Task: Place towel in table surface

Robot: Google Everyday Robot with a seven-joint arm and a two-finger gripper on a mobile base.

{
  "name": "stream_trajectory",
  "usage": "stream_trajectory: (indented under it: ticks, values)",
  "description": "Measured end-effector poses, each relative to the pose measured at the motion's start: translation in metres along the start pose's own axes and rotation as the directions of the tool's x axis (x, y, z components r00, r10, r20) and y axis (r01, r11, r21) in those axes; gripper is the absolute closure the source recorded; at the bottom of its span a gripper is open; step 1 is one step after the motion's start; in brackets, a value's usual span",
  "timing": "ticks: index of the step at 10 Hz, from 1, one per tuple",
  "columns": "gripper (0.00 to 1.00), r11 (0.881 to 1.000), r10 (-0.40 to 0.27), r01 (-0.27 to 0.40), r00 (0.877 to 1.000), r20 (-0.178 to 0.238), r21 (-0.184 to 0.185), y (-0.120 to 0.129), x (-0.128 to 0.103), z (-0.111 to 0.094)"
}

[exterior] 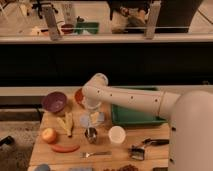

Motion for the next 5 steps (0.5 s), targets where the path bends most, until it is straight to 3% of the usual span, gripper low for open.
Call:
stream_trajectory:
  ticks: [5]
  values:
    - [0.20, 1.000, -0.013, 0.013, 1.000, 0.011, -0.024, -0.001, 0.001, 0.017]
